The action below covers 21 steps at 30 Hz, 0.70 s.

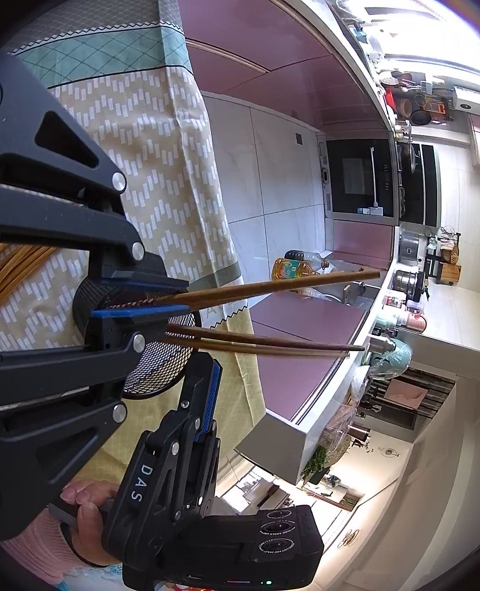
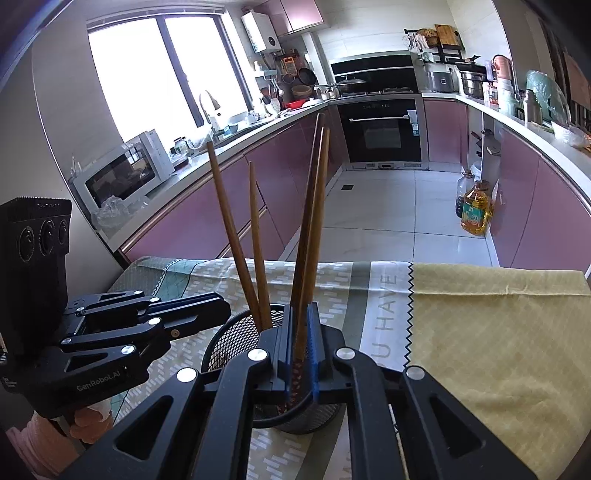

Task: Organize utensils
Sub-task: 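Carry both chopsticks upright over the mesh cup, insert them and open both grippers, then move both open grippers back over the remaining chopsticks on the cloth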

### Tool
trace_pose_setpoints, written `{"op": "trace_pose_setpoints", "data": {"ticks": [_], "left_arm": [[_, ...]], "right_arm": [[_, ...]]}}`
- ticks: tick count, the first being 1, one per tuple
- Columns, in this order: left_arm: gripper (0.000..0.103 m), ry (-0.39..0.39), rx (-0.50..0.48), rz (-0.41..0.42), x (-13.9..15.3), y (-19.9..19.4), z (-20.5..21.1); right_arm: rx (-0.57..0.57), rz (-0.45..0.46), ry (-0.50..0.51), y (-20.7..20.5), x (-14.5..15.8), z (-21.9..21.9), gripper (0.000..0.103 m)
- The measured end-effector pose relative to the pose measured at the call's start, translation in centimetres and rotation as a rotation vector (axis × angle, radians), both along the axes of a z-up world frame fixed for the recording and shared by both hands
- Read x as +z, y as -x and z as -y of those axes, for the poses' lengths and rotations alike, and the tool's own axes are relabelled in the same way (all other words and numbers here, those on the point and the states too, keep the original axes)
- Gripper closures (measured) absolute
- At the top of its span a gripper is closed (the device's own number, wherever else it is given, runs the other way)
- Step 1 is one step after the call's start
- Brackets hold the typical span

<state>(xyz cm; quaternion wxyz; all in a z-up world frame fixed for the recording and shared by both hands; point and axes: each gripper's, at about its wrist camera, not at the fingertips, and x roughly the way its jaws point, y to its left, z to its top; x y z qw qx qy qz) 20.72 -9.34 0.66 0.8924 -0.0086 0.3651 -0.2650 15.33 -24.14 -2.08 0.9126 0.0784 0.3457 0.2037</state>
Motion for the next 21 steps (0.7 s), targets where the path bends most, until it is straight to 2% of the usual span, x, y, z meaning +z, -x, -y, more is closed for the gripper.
{"op": "trace_pose_setpoints", "data": {"ticks": [4, 6, 7, 10, 13, 14, 17, 21], "left_arm": [[0.095, 0.005, 0.009, 0.009, 0.0, 0.2, -0.3], [0.092, 0.007, 0.022, 0.034, 0.3, 0.8, -0.7], [0.090, 0.010, 0.027, 0.048, 0.5, 1.2, -1.0], [0.076, 0.017, 0.045, 0.106, 1.3, 2.7, -2.1], [0.069, 0.025, 0.058, 0.157, 2.0, 4.9, -3.4], [0.068, 0.026, 0.064, 0.168, 2.0, 5.6, -4.0], [0.066, 0.013, 0.070, 0.170, 1.5, 7.1, -5.0], [0.065, -0.024, 0.082, 0.136, -0.6, 8.8, -6.0]], "right_arm": [[-0.009, 0.016, -0.020, 0.4, 0.3, 0.4, 0.095], [-0.014, 0.031, -0.028, 0.8, 0.6, 0.8, 0.093], [-0.015, 0.040, -0.035, 1.1, 0.8, 0.9, 0.091], [-0.002, 0.068, -0.052, 2.3, 1.3, 0.9, 0.087], [0.035, 0.121, -0.057, 4.6, 2.2, 0.6, 0.084], [0.052, 0.136, -0.060, 5.4, 2.4, 0.5, 0.080], [0.114, 0.161, -0.051, 7.8, 2.4, -0.5, 0.077], [0.187, 0.110, -0.031, 9.5, 0.5, -2.5, 0.076]]}}
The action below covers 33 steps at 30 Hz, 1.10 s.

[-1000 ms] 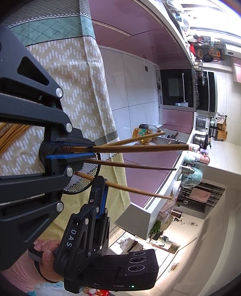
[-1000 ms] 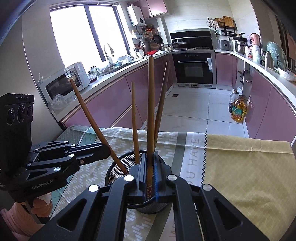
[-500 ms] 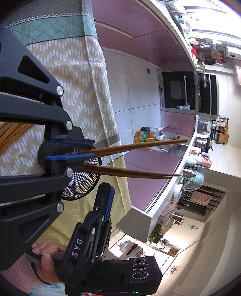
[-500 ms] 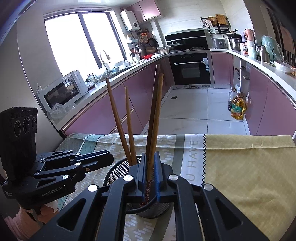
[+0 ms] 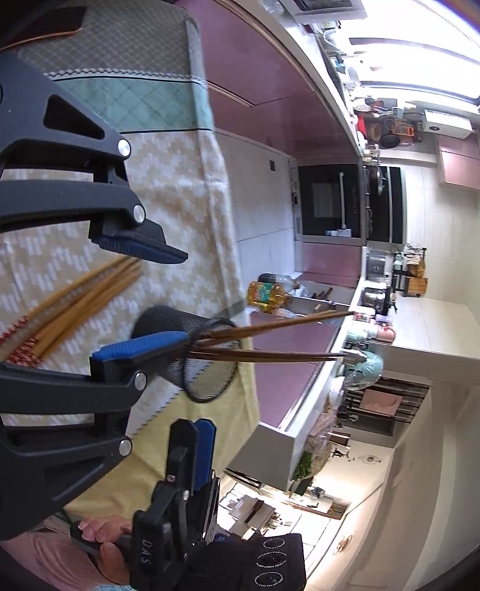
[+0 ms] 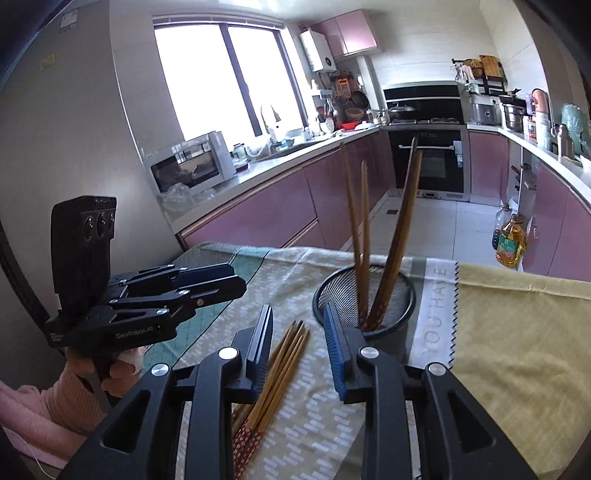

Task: Organize utensils
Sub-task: 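Move both open grippers back over the remaining chopsticks on the cloth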

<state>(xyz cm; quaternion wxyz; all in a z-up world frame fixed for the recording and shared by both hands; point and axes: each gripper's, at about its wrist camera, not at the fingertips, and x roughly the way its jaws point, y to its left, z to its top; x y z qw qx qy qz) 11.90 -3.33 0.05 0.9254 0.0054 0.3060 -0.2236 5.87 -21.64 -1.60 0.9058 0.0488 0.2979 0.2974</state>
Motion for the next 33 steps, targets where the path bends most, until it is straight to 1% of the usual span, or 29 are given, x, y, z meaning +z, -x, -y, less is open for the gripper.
{"op": "trace_pose_setpoints", "data": {"ticks": [2, 7, 12, 16, 21, 33], "left_arm": [[0.064, -0.024, 0.006, -0.023, -1.2, 0.6, -0.2], [0.064, -0.052, 0.011, -0.091, -4.2, 1.5, -0.7], [0.064, -0.049, 0.033, -0.154, -6.6, 1.7, -1.5], [0.064, -0.051, 0.034, -0.178, -7.4, 1.8, -1.7], [0.064, -0.064, 0.026, -0.189, -8.1, 2.2, -1.4], [0.064, -0.077, 0.010, -0.223, -9.1, 2.2, -0.8]], "right_arm": [[0.017, -0.034, 0.029, 0.3, -1.5, -1.1, 0.076], [0.051, -0.152, 0.072, 0.1, -5.5, -3.4, 0.076], [0.059, -0.197, 0.100, 0.2, -7.6, -4.8, 0.076], [0.059, -0.215, 0.117, 0.0, -8.4, -5.5, 0.076], [0.053, -0.229, 0.137, 0.2, -9.2, -6.4, 0.076], [0.027, -0.243, 0.160, -0.2, -10.0, -6.4, 0.077]]}}
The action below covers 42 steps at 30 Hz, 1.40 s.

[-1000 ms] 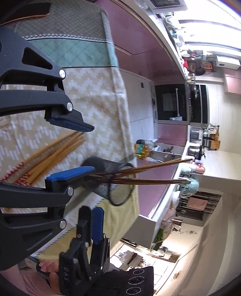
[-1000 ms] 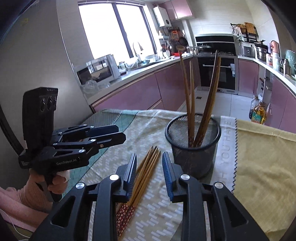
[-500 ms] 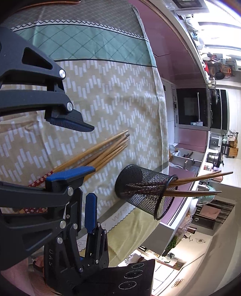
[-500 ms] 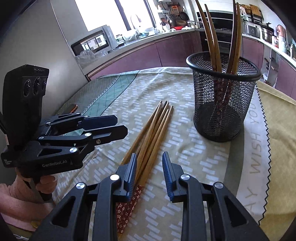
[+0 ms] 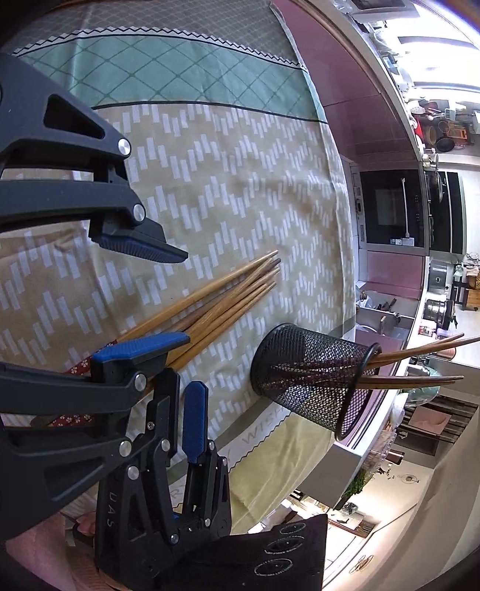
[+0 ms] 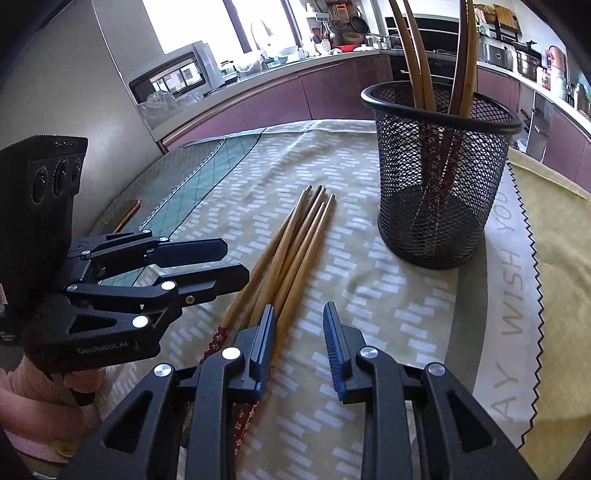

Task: Organize utensils
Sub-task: 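Move both open grippers back over the remaining chopsticks on the cloth, then close the left gripper on a chopstick and lift while the right gripper grasps another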

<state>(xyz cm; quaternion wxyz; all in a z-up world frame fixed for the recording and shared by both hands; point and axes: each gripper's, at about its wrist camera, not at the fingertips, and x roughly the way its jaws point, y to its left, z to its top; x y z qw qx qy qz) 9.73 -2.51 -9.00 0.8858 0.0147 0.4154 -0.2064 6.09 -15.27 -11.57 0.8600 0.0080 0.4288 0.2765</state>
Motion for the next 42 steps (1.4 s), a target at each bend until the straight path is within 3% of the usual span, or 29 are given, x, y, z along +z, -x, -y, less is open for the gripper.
{"op": "trace_pose_setpoints", "data": {"ticks": [10, 14, 21, 25, 28, 35, 42], "left_arm": [[0.065, -0.037, -0.005, -0.012, -0.7, -0.2, 0.8], [0.068, -0.048, -0.003, -0.022, -0.9, -0.4, 0.7], [0.069, -0.071, -0.007, -0.024, -1.0, -0.8, 1.1], [0.073, -0.075, 0.010, -0.024, -1.0, -1.5, 1.3], [0.087, -0.087, 0.042, -0.021, -1.1, -1.8, 1.4], [0.094, -0.028, 0.098, -0.042, -1.0, -2.0, 0.2], [0.095, 0.014, 0.112, -0.029, -0.2, -1.4, -0.8]], "right_arm": [[-0.014, 0.031, 0.068, -0.4, 0.1, -1.2, 0.077], [-0.023, 0.034, 0.087, -0.5, 0.0, -1.1, 0.084], [-0.029, 0.042, 0.103, -0.9, -0.1, -1.1, 0.085], [-0.028, 0.054, 0.119, -1.1, -0.2, -1.7, 0.084], [-0.032, 0.055, 0.112, -1.4, -0.2, -1.7, 0.084], [-0.062, 0.021, 0.046, -1.8, -0.3, -0.4, 0.097], [-0.075, 0.009, -0.003, -1.6, -0.1, 0.5, 0.097]]}}
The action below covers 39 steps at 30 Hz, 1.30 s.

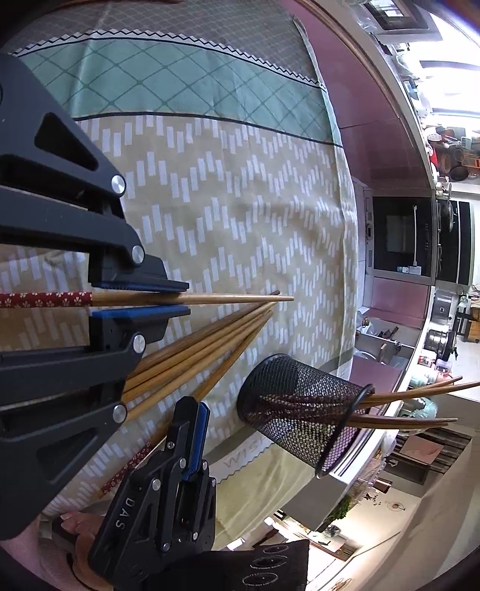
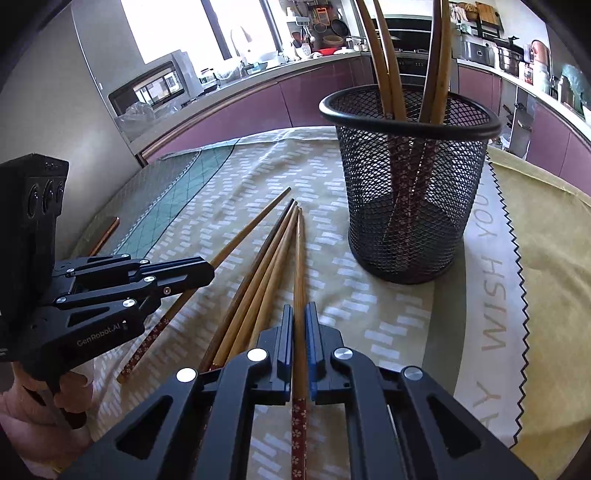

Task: Organize utensils
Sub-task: 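Close the left gripper on a chopstick and lift while the right gripper grasps another, then carry both chopsticks upright over the mesh cup and insert them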

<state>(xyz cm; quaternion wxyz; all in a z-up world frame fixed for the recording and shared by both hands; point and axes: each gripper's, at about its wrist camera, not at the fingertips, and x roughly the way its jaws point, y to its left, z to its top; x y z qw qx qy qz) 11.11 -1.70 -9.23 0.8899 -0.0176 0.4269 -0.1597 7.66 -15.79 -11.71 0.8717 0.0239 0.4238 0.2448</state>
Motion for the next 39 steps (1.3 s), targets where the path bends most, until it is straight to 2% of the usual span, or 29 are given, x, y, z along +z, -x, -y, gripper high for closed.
{"op": "trace_pose_setpoints", "data": {"ticks": [18, 32, 39], "left_arm": [[0.095, 0.155, -0.068, 0.028, 3.1, 1.6, -0.8], [0.095, 0.247, -0.142, 0.103, 6.9, 2.8, -0.9], [0.095, 0.282, -0.158, 0.138, 8.5, 3.2, -1.1]], "right_arm": [[0.043, 0.042, -0.148, 2.0, 3.0, 2.8, 0.097], [0.033, 0.129, -0.256, 3.8, 6.8, 5.5, 0.097], [0.007, 0.171, -0.270, 4.2, 8.2, 6.6, 0.097]]}}
